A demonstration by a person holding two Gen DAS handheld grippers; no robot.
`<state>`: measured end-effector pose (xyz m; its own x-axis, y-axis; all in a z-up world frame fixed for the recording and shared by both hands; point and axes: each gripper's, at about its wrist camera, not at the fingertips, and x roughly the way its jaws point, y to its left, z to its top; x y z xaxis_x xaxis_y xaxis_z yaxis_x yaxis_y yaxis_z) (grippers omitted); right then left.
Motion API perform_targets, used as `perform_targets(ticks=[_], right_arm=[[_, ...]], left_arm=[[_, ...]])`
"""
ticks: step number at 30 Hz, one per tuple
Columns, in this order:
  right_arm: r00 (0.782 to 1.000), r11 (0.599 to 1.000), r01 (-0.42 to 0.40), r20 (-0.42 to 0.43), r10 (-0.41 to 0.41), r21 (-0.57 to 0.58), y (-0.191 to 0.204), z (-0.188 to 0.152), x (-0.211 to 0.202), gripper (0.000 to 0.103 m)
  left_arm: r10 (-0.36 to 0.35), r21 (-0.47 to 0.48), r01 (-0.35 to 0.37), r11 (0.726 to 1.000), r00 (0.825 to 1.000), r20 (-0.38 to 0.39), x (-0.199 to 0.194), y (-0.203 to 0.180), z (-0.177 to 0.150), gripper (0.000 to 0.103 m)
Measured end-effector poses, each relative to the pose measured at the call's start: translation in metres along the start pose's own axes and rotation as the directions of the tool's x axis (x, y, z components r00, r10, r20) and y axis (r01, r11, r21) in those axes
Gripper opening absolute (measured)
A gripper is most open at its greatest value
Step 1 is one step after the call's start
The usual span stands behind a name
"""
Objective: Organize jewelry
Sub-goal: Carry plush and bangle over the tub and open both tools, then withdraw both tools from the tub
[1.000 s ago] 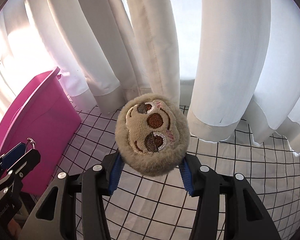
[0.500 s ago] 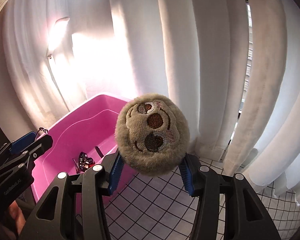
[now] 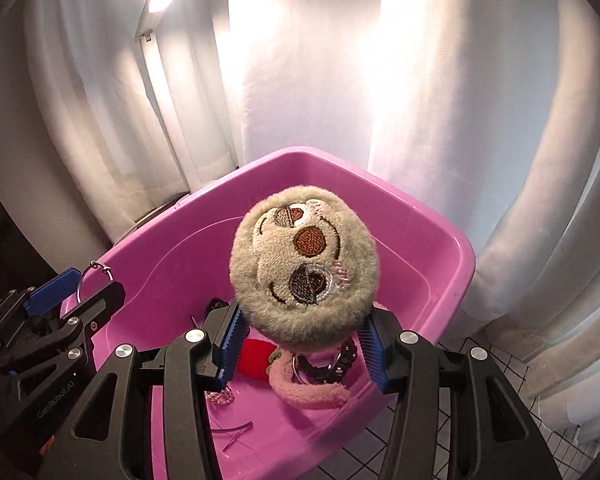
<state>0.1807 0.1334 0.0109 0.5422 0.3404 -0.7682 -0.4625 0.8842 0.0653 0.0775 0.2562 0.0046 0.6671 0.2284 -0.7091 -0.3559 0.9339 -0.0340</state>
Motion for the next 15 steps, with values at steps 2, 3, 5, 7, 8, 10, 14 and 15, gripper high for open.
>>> perform_targets(ticks=[2,3,5,7,8,10,14,15], right_arm=[[0.999,1.0,0.011,-0.036,-0.011,-0.011,0.004,0.001,0.018,0.049],[0.998,1.0,0.016,-0.055,-0.017,-0.012,0.004,0.001,0.025,0.049],[0.996,1.0,0.028,-0.083,-0.028,-0.01,0.003,0.003,0.036,0.056],[0.993,0.999,0.047,-0.109,-0.048,-0.012,0.001,0.005,0.043,0.062],[0.991,0.998,0.063,-0.115,-0.064,-0.017,0.001,0.005,0.045,0.063],[0.989,0.996,0.086,-0.117,-0.089,-0.028,0.0,0.006,0.045,0.063],[0.989,0.995,0.098,-0.108,-0.099,-0.016,-0.004,0.006,0.037,0.063],[0.989,0.995,0.104,-0.107,-0.104,-0.011,-0.005,0.006,0.035,0.063]], left_arm=[[0.007,-0.015,-0.008,1.0,0.999,-0.044,0.013,0.002,-0.003,0.054],[0.006,-0.021,-0.007,1.0,0.998,-0.059,0.017,0.003,-0.004,0.054],[0.004,-0.035,-0.007,0.999,0.996,-0.086,0.024,0.005,-0.005,0.055],[-0.004,-0.053,-0.002,0.999,0.994,-0.106,0.026,0.007,-0.007,0.071],[-0.007,-0.064,0.0,0.998,0.994,-0.105,0.025,0.008,-0.008,0.079],[0.007,-0.078,-0.013,0.997,0.997,-0.077,0.02,0.011,-0.008,0.088],[0.018,-0.077,-0.024,0.997,0.997,-0.077,0.015,0.012,-0.004,0.097],[0.02,-0.08,-0.027,0.996,0.997,-0.079,0.014,0.013,-0.004,0.097]])
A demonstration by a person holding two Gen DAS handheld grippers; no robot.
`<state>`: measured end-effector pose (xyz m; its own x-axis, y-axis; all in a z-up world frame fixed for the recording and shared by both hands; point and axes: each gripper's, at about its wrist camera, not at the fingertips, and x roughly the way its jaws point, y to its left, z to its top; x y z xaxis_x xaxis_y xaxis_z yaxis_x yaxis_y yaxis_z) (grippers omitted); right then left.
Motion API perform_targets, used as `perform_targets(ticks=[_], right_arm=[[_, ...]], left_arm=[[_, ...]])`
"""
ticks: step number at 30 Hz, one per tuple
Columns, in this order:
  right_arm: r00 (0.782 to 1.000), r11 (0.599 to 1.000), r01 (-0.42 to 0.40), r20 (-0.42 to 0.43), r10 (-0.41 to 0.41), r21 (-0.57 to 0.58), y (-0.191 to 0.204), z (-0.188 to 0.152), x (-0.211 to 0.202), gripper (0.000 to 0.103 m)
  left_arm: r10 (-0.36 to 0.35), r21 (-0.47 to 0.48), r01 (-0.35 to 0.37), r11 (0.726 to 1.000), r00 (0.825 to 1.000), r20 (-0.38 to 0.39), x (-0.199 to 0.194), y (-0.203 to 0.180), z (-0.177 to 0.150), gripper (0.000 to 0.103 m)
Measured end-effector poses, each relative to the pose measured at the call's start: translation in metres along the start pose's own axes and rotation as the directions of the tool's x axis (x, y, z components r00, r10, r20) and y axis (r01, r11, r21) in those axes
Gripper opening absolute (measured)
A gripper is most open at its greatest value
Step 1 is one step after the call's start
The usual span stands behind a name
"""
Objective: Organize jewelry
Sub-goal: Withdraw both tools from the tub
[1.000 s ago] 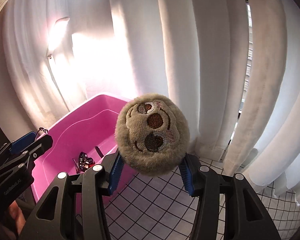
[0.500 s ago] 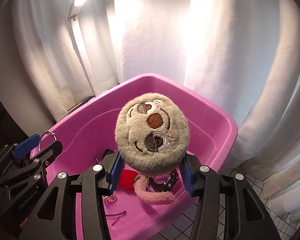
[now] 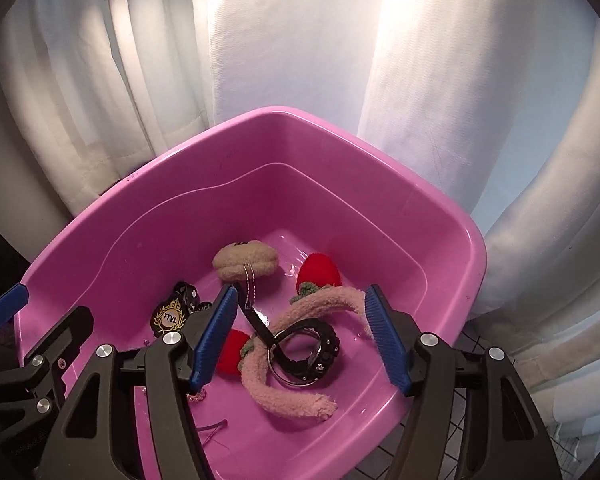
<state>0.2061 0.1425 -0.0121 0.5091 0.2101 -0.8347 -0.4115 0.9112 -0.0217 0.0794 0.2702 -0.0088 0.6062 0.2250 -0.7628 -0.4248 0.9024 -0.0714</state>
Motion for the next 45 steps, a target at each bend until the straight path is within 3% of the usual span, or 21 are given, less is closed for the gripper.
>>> perform_targets(ticks=[13,45], right_arm=[[1.0,0.998,0.001,0.022,-0.002,0.07,-0.013,-0.022,-0.035,0.064],[1.0,0.995,0.004,0.023,-0.007,0.099,-0.01,-0.062,-0.065,0.064]], left_arm=[[-0.007,0.009,0.007,1.0,1.0,-0.019,-0.025,-0.009,-0.009,0.097],[0.014,-0.011,-0.015,1.0,1.0,-0.013,-0.054,-0.011,-0.021,0.097]])
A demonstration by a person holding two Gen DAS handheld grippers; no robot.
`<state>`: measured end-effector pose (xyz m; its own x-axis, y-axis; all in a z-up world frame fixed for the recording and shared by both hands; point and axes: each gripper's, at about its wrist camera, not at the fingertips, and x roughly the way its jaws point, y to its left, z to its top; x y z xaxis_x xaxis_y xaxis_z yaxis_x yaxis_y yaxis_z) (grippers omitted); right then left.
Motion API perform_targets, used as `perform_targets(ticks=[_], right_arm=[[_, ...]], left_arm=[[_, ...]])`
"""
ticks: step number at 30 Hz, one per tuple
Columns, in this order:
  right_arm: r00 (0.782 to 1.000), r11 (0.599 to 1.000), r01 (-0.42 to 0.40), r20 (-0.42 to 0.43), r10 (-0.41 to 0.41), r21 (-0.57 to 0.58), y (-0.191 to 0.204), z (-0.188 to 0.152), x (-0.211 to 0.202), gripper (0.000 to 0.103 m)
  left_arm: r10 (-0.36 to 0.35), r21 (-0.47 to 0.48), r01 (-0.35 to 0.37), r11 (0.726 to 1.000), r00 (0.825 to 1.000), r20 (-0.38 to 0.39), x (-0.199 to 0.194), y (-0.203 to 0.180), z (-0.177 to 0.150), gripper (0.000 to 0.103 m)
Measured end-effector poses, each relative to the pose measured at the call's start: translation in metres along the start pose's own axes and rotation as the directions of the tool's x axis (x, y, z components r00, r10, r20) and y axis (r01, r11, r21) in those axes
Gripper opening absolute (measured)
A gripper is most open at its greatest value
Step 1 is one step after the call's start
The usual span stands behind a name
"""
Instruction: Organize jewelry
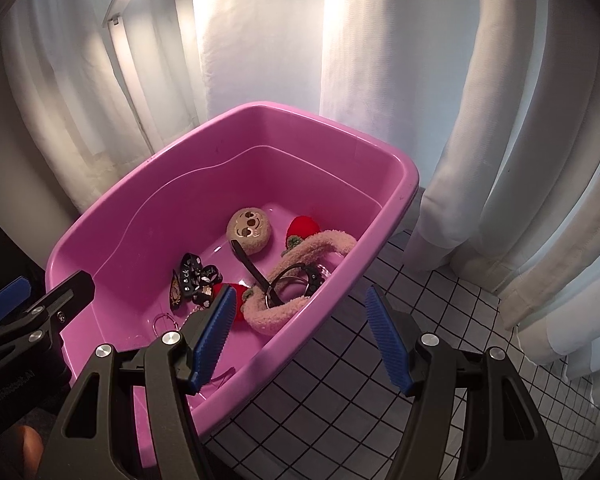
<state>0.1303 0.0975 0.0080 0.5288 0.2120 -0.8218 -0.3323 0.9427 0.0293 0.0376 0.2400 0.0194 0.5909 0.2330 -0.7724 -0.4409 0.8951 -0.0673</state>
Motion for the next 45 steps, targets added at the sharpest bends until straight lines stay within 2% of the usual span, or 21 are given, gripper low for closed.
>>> perform_targets(ticks=[45], right_arm=[[1.0,1.0,0.004,0.019,-0.004,0.013,0.0,0.0,-0.015,0.064]], left_arm=[[0.008,0.002,-0.008,1.0,1.0,0.001,-0.012,-0.002,-0.003,0.097]])
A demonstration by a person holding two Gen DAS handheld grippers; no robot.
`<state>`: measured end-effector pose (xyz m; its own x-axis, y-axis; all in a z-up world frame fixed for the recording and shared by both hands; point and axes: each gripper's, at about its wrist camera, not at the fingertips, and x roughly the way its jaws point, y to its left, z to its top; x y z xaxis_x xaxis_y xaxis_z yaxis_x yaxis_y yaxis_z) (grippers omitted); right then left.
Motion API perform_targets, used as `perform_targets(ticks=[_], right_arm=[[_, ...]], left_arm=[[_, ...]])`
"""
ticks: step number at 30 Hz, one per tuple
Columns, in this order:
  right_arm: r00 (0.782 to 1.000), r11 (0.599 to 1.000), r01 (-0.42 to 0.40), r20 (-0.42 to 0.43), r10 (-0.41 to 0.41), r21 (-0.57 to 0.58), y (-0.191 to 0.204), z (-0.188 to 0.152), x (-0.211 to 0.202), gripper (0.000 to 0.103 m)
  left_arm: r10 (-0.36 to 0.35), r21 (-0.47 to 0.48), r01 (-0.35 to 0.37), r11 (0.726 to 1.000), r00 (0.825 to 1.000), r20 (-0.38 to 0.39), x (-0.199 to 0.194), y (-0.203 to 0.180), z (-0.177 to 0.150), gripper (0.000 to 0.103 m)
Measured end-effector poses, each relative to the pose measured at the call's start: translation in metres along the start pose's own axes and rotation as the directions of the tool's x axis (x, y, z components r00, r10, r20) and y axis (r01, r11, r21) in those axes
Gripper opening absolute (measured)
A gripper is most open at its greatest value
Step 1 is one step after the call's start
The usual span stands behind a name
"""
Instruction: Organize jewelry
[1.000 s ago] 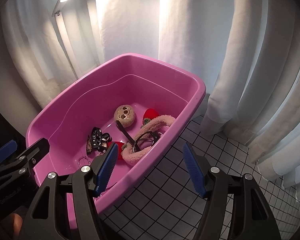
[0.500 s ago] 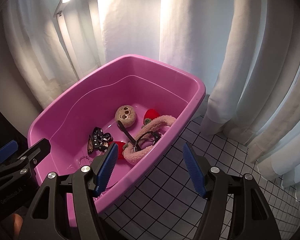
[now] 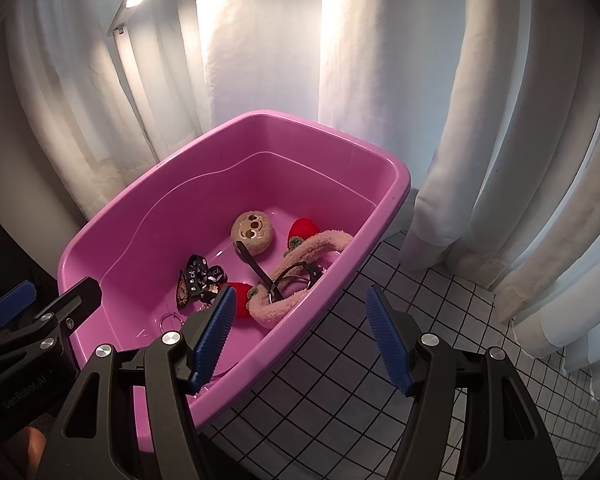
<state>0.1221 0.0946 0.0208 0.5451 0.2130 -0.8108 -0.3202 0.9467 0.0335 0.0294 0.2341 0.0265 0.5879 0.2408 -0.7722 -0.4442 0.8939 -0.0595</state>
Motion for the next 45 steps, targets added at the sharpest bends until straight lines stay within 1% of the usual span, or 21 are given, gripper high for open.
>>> perform_targets(ticks=[18,41,45], right_arm=[[1.0,1.0,-0.002,-0.001,0.002,0.004,0.0018,-0.0018,0.001,0.064],[1.0,1.0,-0.002,-0.005,0.002,0.008,0.0023,-0.0005,0.0053,0.064],[1.0,1.0,-0.001,-0.004,0.001,0.007,0.0022,-0.0005,0.0052,0.064]], left_arm=[[-0.02,0.023,0.02,1.0,1.0,0.01,-0.0004,0.0006,0.0021,0.097],[-0.019,0.03,0.019,0.999,1.0,0.012,0.0036,0.0024,0.003,0.097],[-0.011,0.032,0.01,0.999,1.0,0.026,0.0034,0.0038,0.0029,0.097]])
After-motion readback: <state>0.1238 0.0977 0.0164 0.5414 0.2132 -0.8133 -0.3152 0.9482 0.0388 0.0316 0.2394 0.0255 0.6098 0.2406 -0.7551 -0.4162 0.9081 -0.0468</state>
